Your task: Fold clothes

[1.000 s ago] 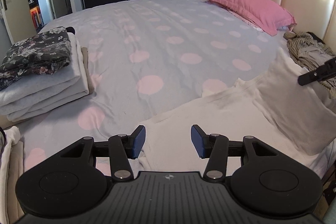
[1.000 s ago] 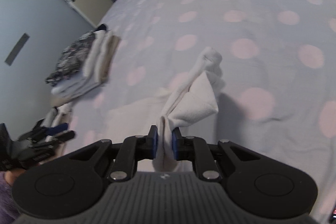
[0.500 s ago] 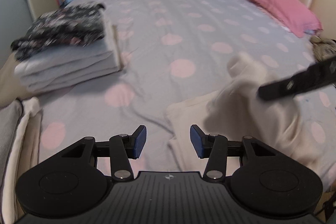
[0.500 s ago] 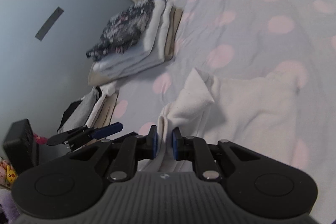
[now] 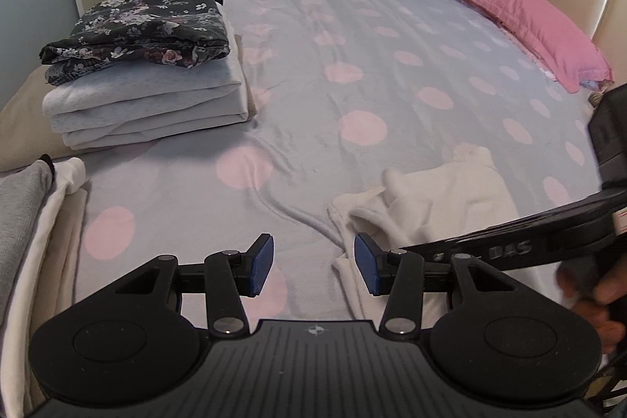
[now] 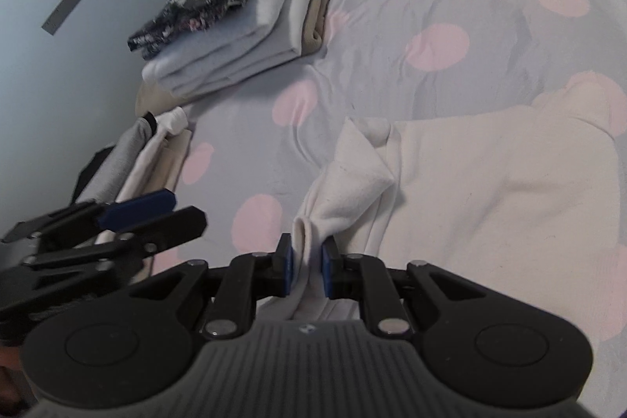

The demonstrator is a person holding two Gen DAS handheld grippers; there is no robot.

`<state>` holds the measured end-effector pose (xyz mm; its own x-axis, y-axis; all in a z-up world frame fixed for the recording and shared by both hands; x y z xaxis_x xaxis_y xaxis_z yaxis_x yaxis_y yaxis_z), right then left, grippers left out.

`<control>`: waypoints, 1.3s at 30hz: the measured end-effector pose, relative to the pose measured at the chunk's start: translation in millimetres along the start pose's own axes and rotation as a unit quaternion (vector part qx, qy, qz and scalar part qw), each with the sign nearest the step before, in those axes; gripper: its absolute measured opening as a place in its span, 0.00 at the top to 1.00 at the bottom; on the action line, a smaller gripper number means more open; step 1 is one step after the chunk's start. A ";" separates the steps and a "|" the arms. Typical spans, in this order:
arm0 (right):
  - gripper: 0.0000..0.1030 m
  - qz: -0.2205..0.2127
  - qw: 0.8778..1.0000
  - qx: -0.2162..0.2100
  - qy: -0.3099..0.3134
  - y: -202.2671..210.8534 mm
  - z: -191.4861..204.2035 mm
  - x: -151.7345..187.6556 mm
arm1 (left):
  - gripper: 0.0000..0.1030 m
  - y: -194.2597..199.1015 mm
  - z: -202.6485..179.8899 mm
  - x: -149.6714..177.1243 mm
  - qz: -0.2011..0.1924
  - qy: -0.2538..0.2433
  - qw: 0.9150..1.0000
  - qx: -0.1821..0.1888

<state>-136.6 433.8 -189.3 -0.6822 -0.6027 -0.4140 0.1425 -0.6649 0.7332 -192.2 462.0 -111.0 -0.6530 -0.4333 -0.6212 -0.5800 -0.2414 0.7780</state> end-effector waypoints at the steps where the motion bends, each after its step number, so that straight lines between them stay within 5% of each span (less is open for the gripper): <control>1: 0.75 0.000 1.000 -0.003 0.001 -0.1 0.9 -0.4 | 0.57 0.9 -1.3 -0.3 -0.002 0.002 1.000 0.007; 6: 0.66 -0.013 0.998 0.012 0.052 14.1 8.9 -1.5 | 0.57 4.4 -10.9 2.9 0.001 0.018 0.998 0.052; 11: 0.63 -0.032 0.992 0.040 0.114 48.0 1.3 12.5 | 0.53 -0.2 -16.1 16.7 0.024 0.025 0.998 0.056; 19: 0.59 -0.047 0.978 0.093 0.183 97.9 -33.9 86.2 | 0.52 -0.7 -23.4 65.5 0.089 0.029 0.994 0.048; 25: 0.59 -0.055 0.967 0.125 0.215 109.9 -37.2 148.8 | 0.52 3.7 -24.7 105.8 0.131 0.099 0.985 0.059; 32: 0.58 -0.055 0.914 0.196 0.349 93.3 -28.5 185.3 | 0.51 -3.1 -37.1 133.1 0.174 0.129 0.974 0.062; 39: 0.57 -0.050 0.870 0.254 0.419 77.2 -41.0 200.2 | 0.58 -12.7 -42.9 135.1 0.188 0.153 0.966 0.088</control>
<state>-232.7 243.8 -237.8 0.1207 -0.8043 -0.5818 -0.3674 -0.5807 0.7265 -252.2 369.3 -200.8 -0.6748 -0.7045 -0.2197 -0.4207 0.1226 0.8989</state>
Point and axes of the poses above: each gripper's, at about its wrist camera, not at the fingertips, and y roughly against the way its jaws point, z to its left, x to its underside, the point moved 10 cm from there along -y, roughly the way its jaws point, and after that the axes turned 1 degree about y, right-handed, at the moved point
